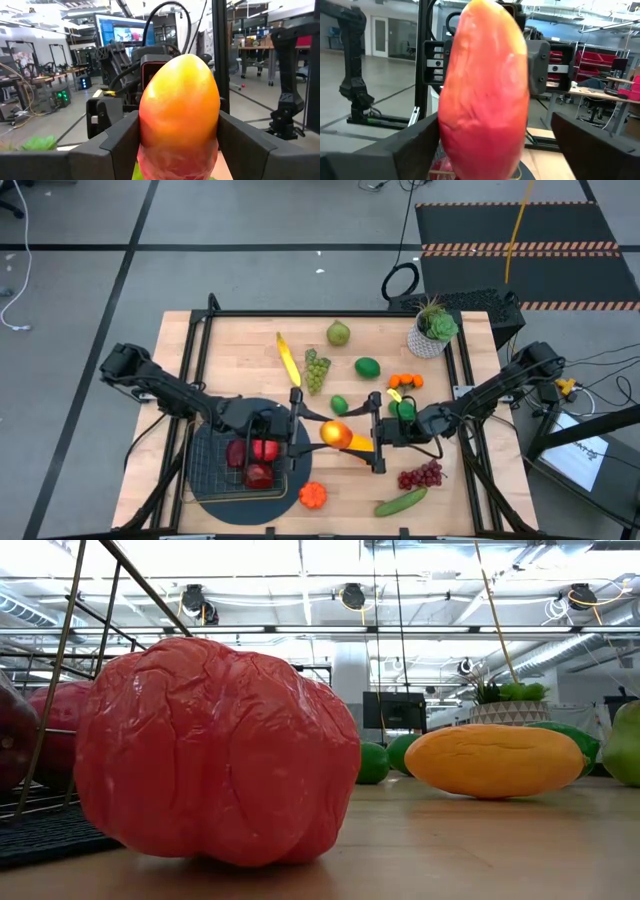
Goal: Build produce basket
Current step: Put the orange mango into the gold wire basket
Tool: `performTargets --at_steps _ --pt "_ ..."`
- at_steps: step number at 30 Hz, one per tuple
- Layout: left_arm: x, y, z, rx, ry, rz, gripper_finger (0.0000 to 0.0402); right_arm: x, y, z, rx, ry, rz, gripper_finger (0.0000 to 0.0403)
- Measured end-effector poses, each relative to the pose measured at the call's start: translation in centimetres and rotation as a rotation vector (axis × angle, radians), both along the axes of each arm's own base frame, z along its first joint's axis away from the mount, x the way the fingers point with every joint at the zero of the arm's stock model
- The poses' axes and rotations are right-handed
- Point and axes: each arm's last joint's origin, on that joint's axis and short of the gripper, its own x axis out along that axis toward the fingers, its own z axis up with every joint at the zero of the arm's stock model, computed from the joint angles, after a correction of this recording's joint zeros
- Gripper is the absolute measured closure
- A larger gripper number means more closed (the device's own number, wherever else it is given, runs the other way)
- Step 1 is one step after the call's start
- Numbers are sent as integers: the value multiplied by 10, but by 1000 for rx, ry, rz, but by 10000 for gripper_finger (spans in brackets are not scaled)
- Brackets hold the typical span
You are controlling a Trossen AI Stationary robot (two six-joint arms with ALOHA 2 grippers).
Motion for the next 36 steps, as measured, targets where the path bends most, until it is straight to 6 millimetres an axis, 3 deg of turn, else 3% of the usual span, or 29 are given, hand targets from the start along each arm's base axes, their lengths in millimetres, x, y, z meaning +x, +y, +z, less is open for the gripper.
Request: performTargets --at_steps 3,11,21,30,36 --pt "-3 -1 2 4 14 -6 162 -2 -1 3 17 2 5 7" --pt "-22 -4 14 -20 73 -21 161 -20 2 17 33 24 44 9" --pt "-64 -9 23 -32 275 -17 161 -41 1 30 -2 48 77 9" --pt "-107 -6 16 -176 562 -11 161 -43 -1 31 -26 64 73 9" --pt "-129 -15 3 -239 755 -9 160 -43 -1 31 -62 62 67 9"
